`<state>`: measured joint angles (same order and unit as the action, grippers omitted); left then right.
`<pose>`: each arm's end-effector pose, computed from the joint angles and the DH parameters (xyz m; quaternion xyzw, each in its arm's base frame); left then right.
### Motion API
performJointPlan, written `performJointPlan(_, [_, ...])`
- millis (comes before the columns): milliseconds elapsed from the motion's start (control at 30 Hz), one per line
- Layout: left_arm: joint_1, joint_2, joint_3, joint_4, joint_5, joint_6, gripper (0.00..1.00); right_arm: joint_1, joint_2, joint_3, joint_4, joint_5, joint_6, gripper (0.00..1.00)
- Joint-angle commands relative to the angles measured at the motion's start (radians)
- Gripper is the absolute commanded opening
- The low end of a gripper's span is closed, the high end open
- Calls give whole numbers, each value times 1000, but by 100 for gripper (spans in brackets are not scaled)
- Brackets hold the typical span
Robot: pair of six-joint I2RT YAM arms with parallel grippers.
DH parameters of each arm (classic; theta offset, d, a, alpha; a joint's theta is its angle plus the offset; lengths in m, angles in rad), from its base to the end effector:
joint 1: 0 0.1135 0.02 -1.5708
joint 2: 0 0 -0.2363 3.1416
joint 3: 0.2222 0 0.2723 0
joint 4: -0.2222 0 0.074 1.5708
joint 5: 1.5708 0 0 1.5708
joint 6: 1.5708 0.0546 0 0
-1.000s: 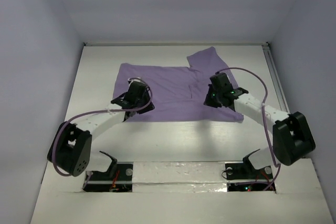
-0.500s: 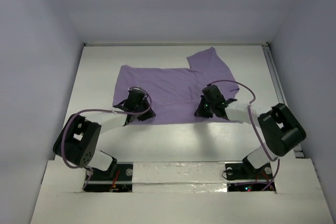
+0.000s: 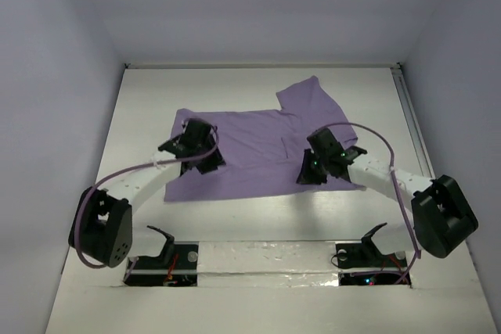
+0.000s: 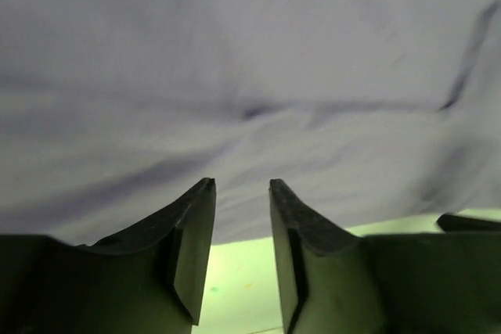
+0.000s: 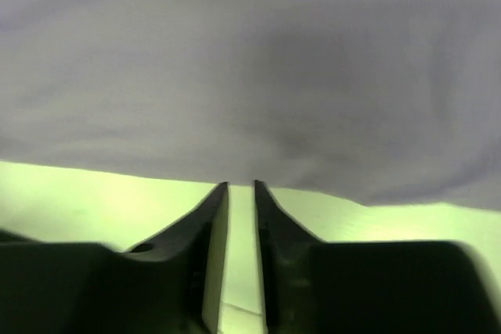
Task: Fold and stack the t-shirts
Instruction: Fold the tshirt
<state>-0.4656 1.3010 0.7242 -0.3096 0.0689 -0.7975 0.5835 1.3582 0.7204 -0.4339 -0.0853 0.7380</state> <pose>0.2607 -0.1352 0.1472 -0.1441 0.9304 -0.2242 0.2515 0.2317 0.1585 0.1218 0.0642 0.9661 0.1840 0.1695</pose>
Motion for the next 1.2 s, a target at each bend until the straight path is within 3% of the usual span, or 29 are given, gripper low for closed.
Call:
performJointPlan(0, [77, 44, 292, -20, -132, 122, 33, -26, -10, 218, -68, 35, -92, 28])
performJointPlan(33, [111, 75, 340, -5, -126, 145, 39, -43, -7, 255, -66, 29, -104, 30])
performJointPlan(100, [226, 192, 455, 35, -124, 178, 39, -91, 30, 348, -49, 4, -133, 30])
performJointPlan(133, [264, 242, 492, 47, -126, 204, 37, -102, 47, 375, -48, -2, -165, 3])
performJointPlan(233, [367, 436, 648, 60, -159, 234, 0, -122, 104, 448, -34, -37, -212, 0])
performJointPlan(333, [406, 599, 799, 55, -172, 277, 0, -134, 131, 479, -26, -71, -226, 0])
performJointPlan(400, [418, 688, 887, 50, -193, 308, 9, -134, 137, 479, -22, -86, -235, 0])
performJointPlan(433, [418, 714, 909, 55, -178, 317, 30, -143, 145, 475, -22, -93, -239, 0])
performJointPlan(533, [430, 819, 1003, 18, -149, 330, 49, -143, 156, 449, -22, -116, -249, 0])
performJointPlan(733, [430, 885, 1020, 1, -205, 348, 50, -143, 148, 369, 11, -123, -230, 0])
performJointPlan(1033, [440, 890, 997, -28, -325, 376, 40, -152, 157, 367, 17, -117, -216, 0])
performJointPlan(1167, [440, 868, 954, -11, -316, 386, 37, -152, 162, 372, 18, -110, -212, 0])
